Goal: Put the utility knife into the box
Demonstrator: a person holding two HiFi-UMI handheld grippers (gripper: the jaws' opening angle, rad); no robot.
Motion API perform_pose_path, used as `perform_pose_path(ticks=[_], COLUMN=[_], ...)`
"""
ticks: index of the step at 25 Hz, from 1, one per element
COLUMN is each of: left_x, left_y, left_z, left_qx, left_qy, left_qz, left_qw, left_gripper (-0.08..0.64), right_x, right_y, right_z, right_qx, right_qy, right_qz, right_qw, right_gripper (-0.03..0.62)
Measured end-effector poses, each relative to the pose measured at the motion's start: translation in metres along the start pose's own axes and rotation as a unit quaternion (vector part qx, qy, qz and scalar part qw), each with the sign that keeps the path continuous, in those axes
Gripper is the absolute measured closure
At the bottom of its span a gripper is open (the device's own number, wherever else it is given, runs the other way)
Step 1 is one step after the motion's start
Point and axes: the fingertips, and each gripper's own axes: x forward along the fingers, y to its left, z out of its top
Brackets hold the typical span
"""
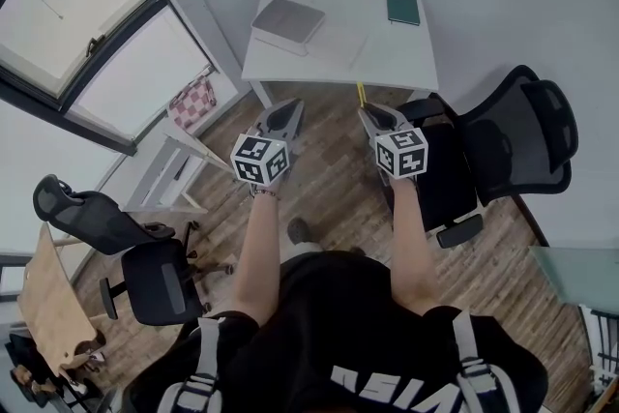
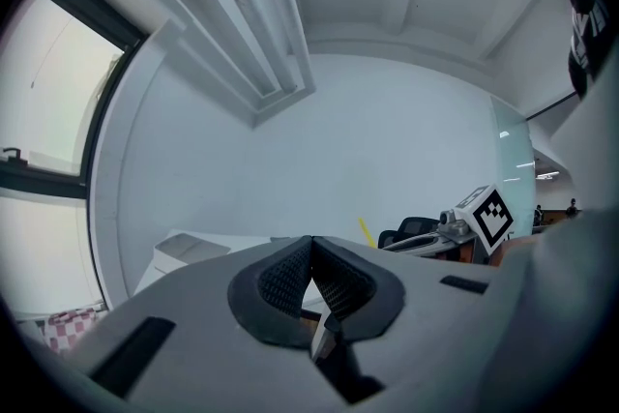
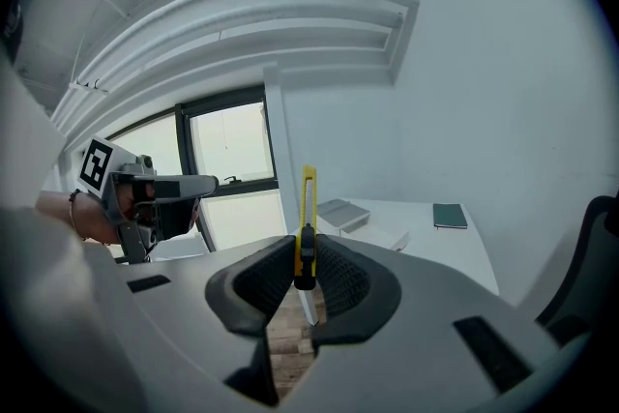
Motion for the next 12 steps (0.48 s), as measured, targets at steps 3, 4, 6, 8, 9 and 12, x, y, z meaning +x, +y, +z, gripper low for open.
perform_pose_path(ticks=[3, 4, 6, 8, 9, 12], left_x=[-0.006, -0.008, -0.012, -0.018, -0.020, -0.027], left_y=[0.018, 0.023, 0.036, 0.049, 0.056, 0.074], left_z=[0.001, 0.001, 0.002, 0.003, 0.003, 0.000], left_qx=[-0.004, -0.005, -0.008, -0.012, -0.014, -0.019], left_qy=[-0.001, -0.001, -0.003, -0.005, -0.006, -0.005], left_qz=[0.002, 0.003, 0.006, 0.011, 0.014, 0.018], left_qw=[1.0000, 1.0000, 0.9999, 0.9999, 0.9998, 0.9996], left_gripper=[0.535, 0.535, 0.535, 0.535, 0.535, 0.535], right_x=[0.015, 0.021, 0.031, 0.042, 0.047, 0.060], right_y=[0.010, 0.014, 0.021, 0.029, 0.033, 0.043], right_z=[0.002, 0.004, 0.006, 0.007, 0.007, 0.007], right_qx=[-0.002, -0.004, -0.007, -0.010, -0.011, -0.012], right_qy=[0.004, 0.005, 0.008, 0.010, 0.013, 0.019], right_qz=[0.002, 0.003, 0.005, 0.008, 0.009, 0.011], right_qw=[1.000, 1.000, 1.000, 1.000, 1.000, 1.000], right_gripper=[0.511, 0.511, 0.511, 0.511, 0.511, 0.511])
